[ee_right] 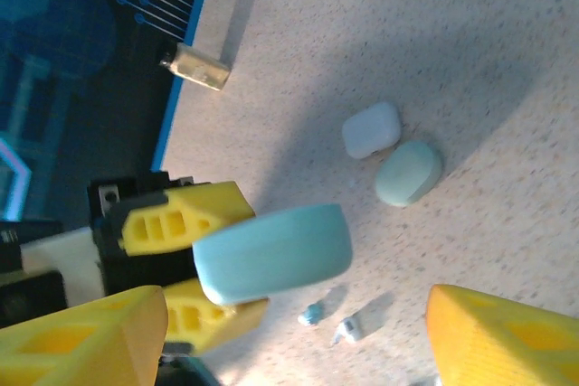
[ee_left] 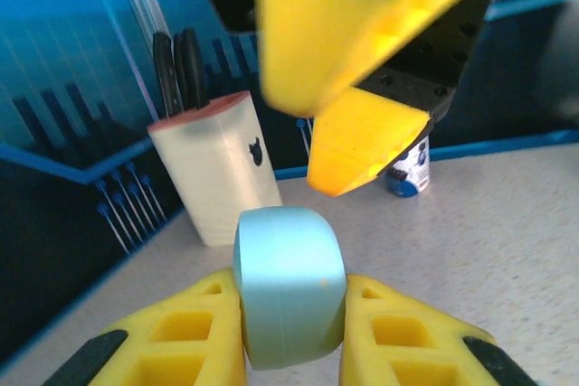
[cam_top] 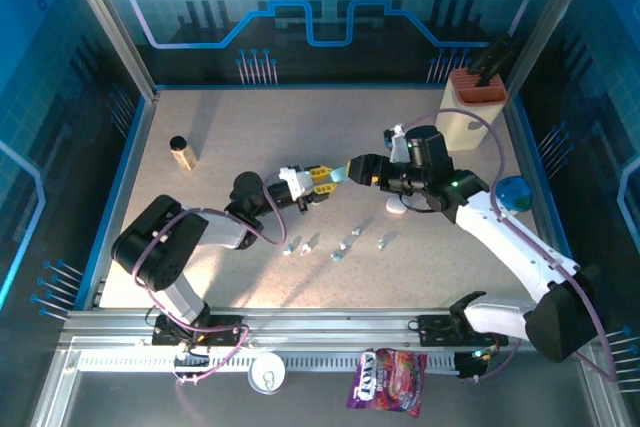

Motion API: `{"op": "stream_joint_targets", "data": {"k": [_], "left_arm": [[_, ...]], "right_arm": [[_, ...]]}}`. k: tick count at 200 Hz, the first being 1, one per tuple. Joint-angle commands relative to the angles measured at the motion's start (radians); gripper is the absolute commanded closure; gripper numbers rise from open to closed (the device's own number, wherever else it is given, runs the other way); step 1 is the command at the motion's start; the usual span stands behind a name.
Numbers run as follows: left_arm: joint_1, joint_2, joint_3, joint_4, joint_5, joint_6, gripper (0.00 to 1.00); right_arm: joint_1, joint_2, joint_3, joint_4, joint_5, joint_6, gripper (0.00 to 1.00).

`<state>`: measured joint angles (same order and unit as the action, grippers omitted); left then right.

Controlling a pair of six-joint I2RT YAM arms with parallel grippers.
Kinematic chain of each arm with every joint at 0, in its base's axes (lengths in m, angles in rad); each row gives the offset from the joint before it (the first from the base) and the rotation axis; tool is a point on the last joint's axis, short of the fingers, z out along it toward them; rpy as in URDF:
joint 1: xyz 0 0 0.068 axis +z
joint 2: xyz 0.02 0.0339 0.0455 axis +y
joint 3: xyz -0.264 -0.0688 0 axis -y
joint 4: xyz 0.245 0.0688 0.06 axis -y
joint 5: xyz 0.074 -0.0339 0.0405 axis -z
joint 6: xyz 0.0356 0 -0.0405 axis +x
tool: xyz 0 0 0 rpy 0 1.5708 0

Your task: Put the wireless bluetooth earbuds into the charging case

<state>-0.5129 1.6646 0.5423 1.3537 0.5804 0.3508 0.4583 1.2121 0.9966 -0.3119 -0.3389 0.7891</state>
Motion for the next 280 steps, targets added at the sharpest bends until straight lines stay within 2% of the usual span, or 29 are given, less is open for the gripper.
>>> {"op": "stream_joint_targets", "data": {"k": [1, 68, 94, 129, 196, 214, 236, 248, 280], "left_arm": [[-0.035, -0.031, -0.029, 0.048, -0.114, 0.289, 1.0], [-0.137, -0.096, -0.065, 0.048, -0.226, 0.475, 1.0], [-0.17, -0.111, -0.076, 0.048, -0.27, 0.532, 1.0], [-0.196, -0.109, -0.087, 0.048, -0.324, 0.571, 1.0], [-0.233, -0.089, -0.081, 0.047, -0.329, 0.603, 1.0], [-0.237, -0.089, -0.082, 0.047, -0.33, 0.609, 1.0], [-0.237, -0.095, -0.089, 0.048, -0.338, 0.616, 1.0], [-0.236, -0.097, -0.093, 0.048, -0.34, 0.616, 1.0], [-0.237, -0.098, -0.106, 0.048, -0.351, 0.608, 1.0]], "right_arm": [[-0.031, -0.038, -0.03, 0.031, -0.143, 0.181, 0.25], [-0.122, -0.059, -0.104, 0.111, -0.278, 0.342, 0.24], [-0.131, -0.043, -0.103, 0.124, -0.32, 0.371, 0.28], [-0.135, -0.019, -0.145, 0.215, -0.376, 0.427, 0.35], [-0.125, 0.025, -0.15, 0.213, -0.411, 0.417, 0.41], [-0.125, 0.033, -0.148, 0.199, -0.414, 0.411, 0.51], [-0.124, 0.037, -0.152, 0.197, -0.408, 0.409, 0.73], [-0.124, 0.035, -0.152, 0.197, -0.407, 0.409, 0.82], [-0.124, 0.02, -0.15, 0.197, -0.393, 0.399, 0.88]]}}
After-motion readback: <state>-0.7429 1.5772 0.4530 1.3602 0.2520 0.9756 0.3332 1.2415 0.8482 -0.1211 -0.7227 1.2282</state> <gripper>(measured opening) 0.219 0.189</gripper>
